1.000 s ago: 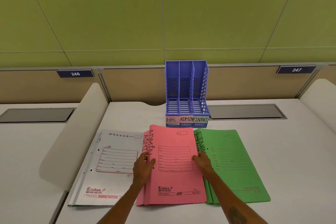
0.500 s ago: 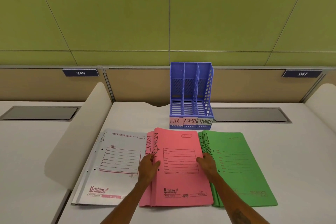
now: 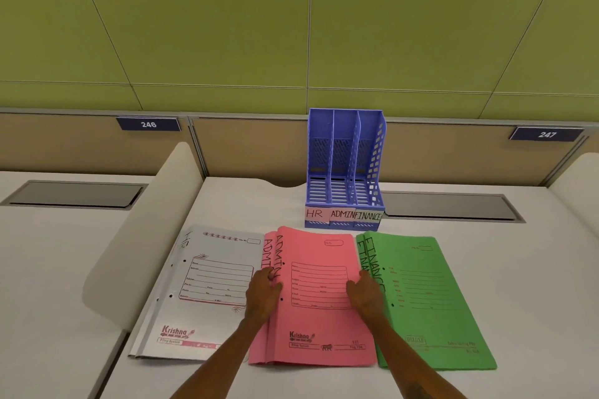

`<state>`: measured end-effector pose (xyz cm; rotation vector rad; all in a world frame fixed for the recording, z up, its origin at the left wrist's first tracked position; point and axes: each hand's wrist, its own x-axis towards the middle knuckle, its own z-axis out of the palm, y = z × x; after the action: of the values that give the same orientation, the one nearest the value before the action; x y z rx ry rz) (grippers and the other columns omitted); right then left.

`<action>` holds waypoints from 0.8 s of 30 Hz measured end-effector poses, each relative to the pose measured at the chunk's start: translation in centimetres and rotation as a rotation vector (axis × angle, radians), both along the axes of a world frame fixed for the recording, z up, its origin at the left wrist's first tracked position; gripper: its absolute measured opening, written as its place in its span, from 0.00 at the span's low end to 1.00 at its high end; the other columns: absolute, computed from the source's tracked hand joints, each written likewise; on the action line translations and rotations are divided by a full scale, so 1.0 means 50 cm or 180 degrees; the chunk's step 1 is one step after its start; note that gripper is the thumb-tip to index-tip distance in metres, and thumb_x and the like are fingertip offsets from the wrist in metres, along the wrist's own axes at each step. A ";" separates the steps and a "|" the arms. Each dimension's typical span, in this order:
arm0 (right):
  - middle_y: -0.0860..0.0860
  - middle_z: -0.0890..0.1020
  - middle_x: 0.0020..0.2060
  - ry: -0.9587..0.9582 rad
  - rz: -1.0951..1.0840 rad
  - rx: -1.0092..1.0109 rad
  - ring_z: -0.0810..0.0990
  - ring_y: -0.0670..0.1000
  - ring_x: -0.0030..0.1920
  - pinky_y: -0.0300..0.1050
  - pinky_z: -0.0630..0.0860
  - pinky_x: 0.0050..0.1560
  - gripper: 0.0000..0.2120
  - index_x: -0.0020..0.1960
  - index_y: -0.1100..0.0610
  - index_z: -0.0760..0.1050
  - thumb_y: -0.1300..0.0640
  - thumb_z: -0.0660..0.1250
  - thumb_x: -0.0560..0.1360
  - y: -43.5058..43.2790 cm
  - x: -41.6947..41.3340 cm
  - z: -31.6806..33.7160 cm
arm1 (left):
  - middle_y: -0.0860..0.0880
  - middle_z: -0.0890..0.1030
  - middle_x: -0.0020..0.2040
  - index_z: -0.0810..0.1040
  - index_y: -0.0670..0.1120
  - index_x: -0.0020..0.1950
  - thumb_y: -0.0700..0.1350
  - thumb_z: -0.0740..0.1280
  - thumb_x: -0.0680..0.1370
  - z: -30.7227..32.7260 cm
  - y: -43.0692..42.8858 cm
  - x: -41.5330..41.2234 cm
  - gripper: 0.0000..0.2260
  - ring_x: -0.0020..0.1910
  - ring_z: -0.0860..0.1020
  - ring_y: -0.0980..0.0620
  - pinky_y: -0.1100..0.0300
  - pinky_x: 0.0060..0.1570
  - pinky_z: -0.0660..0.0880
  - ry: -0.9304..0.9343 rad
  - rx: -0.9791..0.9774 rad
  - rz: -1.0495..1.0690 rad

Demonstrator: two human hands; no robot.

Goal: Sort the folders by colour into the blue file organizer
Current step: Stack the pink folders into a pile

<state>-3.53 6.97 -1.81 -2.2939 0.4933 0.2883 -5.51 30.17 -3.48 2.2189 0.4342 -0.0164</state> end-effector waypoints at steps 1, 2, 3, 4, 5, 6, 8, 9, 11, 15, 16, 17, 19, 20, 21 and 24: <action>0.56 0.81 0.54 0.0021 0.0032 -0.0054 0.80 0.55 0.48 0.49 0.79 0.49 0.16 0.63 0.60 0.71 0.56 0.62 0.77 0.001 0.000 -0.001 | 0.50 0.76 0.56 0.75 0.46 0.61 0.42 0.68 0.76 -0.001 0.003 0.001 0.13 0.50 0.74 0.55 0.59 0.51 0.74 0.0003 0.0017 -0.0009; 0.56 0.81 0.54 0.0047 0.0068 -0.0100 0.80 0.55 0.47 0.46 0.77 0.47 0.16 0.63 0.60 0.71 0.56 0.62 0.77 0.001 0.000 0.001 | 0.50 0.76 0.56 0.75 0.46 0.61 0.43 0.68 0.76 -0.003 0.007 0.002 0.14 0.50 0.75 0.54 0.59 0.52 0.74 0.0002 0.0022 -0.0013; 0.56 0.81 0.54 0.0054 0.0100 -0.0138 0.79 0.54 0.47 0.45 0.76 0.47 0.15 0.63 0.60 0.72 0.56 0.61 0.78 0.001 0.002 0.001 | 0.50 0.77 0.56 0.75 0.46 0.62 0.43 0.68 0.76 -0.003 0.010 0.002 0.15 0.50 0.76 0.53 0.57 0.52 0.76 0.0018 0.0002 -0.0013; 0.56 0.82 0.54 0.0052 0.0118 -0.0175 0.79 0.53 0.46 0.46 0.77 0.47 0.15 0.62 0.61 0.73 0.57 0.61 0.78 0.000 0.003 0.000 | 0.49 0.77 0.56 0.74 0.46 0.63 0.43 0.69 0.76 -0.005 0.013 0.003 0.16 0.51 0.77 0.52 0.55 0.53 0.78 0.0017 -0.0023 -0.0012; 0.56 0.82 0.54 0.0038 0.0136 -0.0217 0.79 0.53 0.46 0.47 0.78 0.49 0.14 0.61 0.60 0.74 0.57 0.61 0.77 -0.001 0.004 0.000 | 0.49 0.77 0.55 0.73 0.46 0.64 0.44 0.69 0.76 -0.007 0.016 0.003 0.17 0.51 0.78 0.50 0.53 0.52 0.79 0.0022 -0.0044 -0.0006; 0.56 0.82 0.54 0.0037 0.0138 -0.0240 0.80 0.54 0.47 0.49 0.79 0.51 0.14 0.60 0.60 0.74 0.57 0.61 0.77 -0.002 0.005 -0.001 | 0.50 0.77 0.55 0.73 0.46 0.64 0.44 0.69 0.76 -0.008 0.019 0.002 0.17 0.50 0.79 0.50 0.53 0.51 0.79 0.0019 -0.0064 -0.0006; 0.57 0.82 0.55 0.0037 0.0126 -0.0250 0.79 0.54 0.47 0.48 0.78 0.51 0.14 0.61 0.62 0.75 0.58 0.61 0.77 -0.002 0.006 -0.003 | 0.50 0.77 0.55 0.73 0.47 0.65 0.44 0.69 0.76 -0.009 0.024 0.000 0.18 0.50 0.79 0.49 0.53 0.48 0.80 -0.0007 -0.0063 -0.0006; 0.57 0.82 0.55 0.0040 0.0131 -0.0264 0.78 0.53 0.47 0.47 0.76 0.50 0.15 0.61 0.62 0.75 0.58 0.61 0.77 -0.003 0.006 -0.004 | 0.50 0.77 0.56 0.73 0.48 0.65 0.44 0.69 0.76 -0.009 0.027 -0.001 0.17 0.49 0.79 0.50 0.54 0.48 0.80 -0.0026 -0.0056 -0.0001; 0.57 0.82 0.55 0.0033 0.0145 -0.0313 0.78 0.53 0.47 0.48 0.76 0.50 0.15 0.61 0.62 0.75 0.58 0.61 0.77 -0.004 0.005 -0.006 | 0.51 0.77 0.57 0.73 0.48 0.64 0.43 0.68 0.76 -0.011 0.034 -0.004 0.17 0.48 0.80 0.50 0.53 0.48 0.81 -0.0055 -0.0073 0.0005; 0.58 0.82 0.54 -0.0039 0.0135 -0.0340 0.76 0.52 0.44 0.46 0.76 0.49 0.15 0.61 0.62 0.75 0.59 0.62 0.77 -0.005 0.002 -0.011 | 0.50 0.77 0.59 0.73 0.47 0.65 0.42 0.68 0.77 -0.013 0.050 -0.012 0.17 0.55 0.78 0.49 0.53 0.54 0.79 -0.0134 0.0070 -0.0018; 0.57 0.82 0.54 -0.0053 0.0157 -0.0356 0.76 0.52 0.44 0.45 0.75 0.48 0.15 0.61 0.62 0.75 0.58 0.62 0.77 -0.005 0.001 -0.011 | 0.50 0.77 0.59 0.73 0.47 0.65 0.43 0.68 0.77 -0.014 0.055 -0.013 0.17 0.57 0.77 0.49 0.53 0.56 0.78 -0.0182 0.0136 -0.0025; 0.57 0.82 0.54 -0.0072 0.0195 -0.0389 0.76 0.52 0.44 0.45 0.75 0.47 0.15 0.61 0.62 0.75 0.58 0.62 0.77 -0.004 0.001 -0.009 | 0.49 0.77 0.60 0.73 0.47 0.65 0.43 0.68 0.77 -0.015 0.060 -0.014 0.17 0.58 0.76 0.49 0.52 0.57 0.77 -0.0216 0.0205 -0.0028; 0.56 0.82 0.55 -0.0121 0.0257 -0.0424 0.77 0.52 0.45 0.45 0.75 0.48 0.15 0.63 0.61 0.74 0.57 0.62 0.78 0.000 0.002 -0.006 | 0.48 0.76 0.62 0.73 0.48 0.66 0.44 0.68 0.77 -0.014 0.068 -0.018 0.18 0.61 0.74 0.49 0.52 0.59 0.75 -0.0234 0.0322 -0.0008; 0.56 0.82 0.56 -0.0174 0.0266 -0.0403 0.79 0.53 0.47 0.47 0.76 0.50 0.17 0.64 0.60 0.73 0.56 0.62 0.78 0.004 0.004 -0.006 | 0.48 0.75 0.64 0.73 0.47 0.66 0.44 0.68 0.77 -0.013 0.071 -0.021 0.18 0.62 0.72 0.48 0.52 0.60 0.74 -0.0237 0.0368 0.0007; 0.57 0.81 0.58 -0.0245 0.0266 -0.0369 0.80 0.54 0.51 0.49 0.77 0.53 0.18 0.66 0.60 0.72 0.55 0.62 0.78 0.008 0.006 -0.008 | 0.48 0.74 0.65 0.73 0.47 0.67 0.45 0.68 0.77 -0.011 0.075 -0.023 0.18 0.64 0.71 0.48 0.51 0.62 0.73 -0.0243 0.0424 0.0014; 0.57 0.77 0.64 -0.0391 0.0433 -0.0377 0.78 0.56 0.60 0.57 0.75 0.63 0.23 0.70 0.58 0.69 0.51 0.62 0.78 0.026 0.016 -0.014 | 0.48 0.71 0.70 0.71 0.47 0.69 0.46 0.67 0.77 -0.014 0.093 -0.030 0.20 0.68 0.69 0.47 0.49 0.67 0.70 -0.0223 0.0634 -0.0021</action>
<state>-2.75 8.26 -2.49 -2.4479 0.2998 0.1871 -6.99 34.79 -4.21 2.4084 0.4047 0.1051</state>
